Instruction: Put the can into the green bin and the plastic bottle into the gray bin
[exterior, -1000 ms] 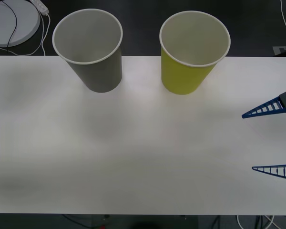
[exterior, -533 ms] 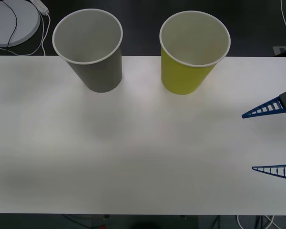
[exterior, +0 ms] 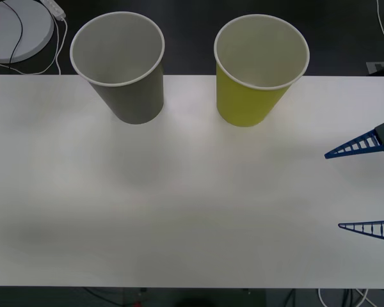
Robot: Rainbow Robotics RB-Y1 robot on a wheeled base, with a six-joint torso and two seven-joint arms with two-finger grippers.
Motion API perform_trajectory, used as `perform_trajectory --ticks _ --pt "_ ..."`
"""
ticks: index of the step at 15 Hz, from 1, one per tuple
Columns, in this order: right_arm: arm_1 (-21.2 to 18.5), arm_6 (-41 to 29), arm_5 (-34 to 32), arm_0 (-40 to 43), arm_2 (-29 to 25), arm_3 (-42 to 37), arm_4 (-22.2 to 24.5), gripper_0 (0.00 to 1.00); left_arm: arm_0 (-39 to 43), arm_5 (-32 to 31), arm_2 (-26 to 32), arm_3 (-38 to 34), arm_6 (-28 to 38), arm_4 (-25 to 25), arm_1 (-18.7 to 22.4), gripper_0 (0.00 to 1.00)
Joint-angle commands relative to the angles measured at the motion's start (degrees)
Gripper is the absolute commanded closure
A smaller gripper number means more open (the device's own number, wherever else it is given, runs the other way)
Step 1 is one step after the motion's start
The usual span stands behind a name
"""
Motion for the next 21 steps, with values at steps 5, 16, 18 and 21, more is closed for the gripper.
perform_trajectory --ticks 5,16,18,21 --pt "0.00 0.00 0.00 0.00 0.00 0.00 0.00 0.00 -11.85 -0.55 -10.32 4.95 -0.13 -1.61 -1.97 1.00" --pt "0.00 0.00 0.00 0.00 0.00 0.00 0.00 0.00 -32.59 -3.01 -27.63 15.06 -0.05 -3.02 -8.56 1.00" --pt "0.00 0.00 0.00 0.00 0.00 0.00 0.00 0.00 -35.67 -3.10 -30.71 17.17 -0.40 -3.02 -10.14 1.00" --pt "0.00 0.00 0.00 0.00 0.00 0.00 0.00 0.00 -40.76 -4.24 -34.58 20.68 -0.40 -3.10 -12.60 1.00"
